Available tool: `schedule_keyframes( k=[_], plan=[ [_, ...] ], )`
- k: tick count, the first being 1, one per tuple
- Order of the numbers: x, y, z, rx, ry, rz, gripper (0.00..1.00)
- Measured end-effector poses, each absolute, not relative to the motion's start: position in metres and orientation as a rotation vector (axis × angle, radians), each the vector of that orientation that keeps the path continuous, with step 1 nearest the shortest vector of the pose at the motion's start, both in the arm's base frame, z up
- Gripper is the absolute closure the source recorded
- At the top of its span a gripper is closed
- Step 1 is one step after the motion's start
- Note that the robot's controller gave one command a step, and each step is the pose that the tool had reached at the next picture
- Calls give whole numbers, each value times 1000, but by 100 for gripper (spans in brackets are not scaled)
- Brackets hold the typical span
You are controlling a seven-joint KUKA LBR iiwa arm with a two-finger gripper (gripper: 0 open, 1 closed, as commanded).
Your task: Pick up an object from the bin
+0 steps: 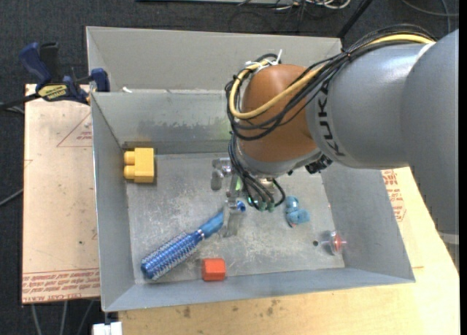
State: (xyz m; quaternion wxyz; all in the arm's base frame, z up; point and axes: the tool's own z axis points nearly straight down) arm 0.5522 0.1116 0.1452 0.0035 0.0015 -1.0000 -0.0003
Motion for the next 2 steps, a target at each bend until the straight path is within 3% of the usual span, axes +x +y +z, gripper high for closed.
schedule_keyframes(
  k=[1,2],
  plan=[
    [527,116,68,58,-3151,-5,0],
    [526,115,70,59,-3142,-3,100]
  ],
)
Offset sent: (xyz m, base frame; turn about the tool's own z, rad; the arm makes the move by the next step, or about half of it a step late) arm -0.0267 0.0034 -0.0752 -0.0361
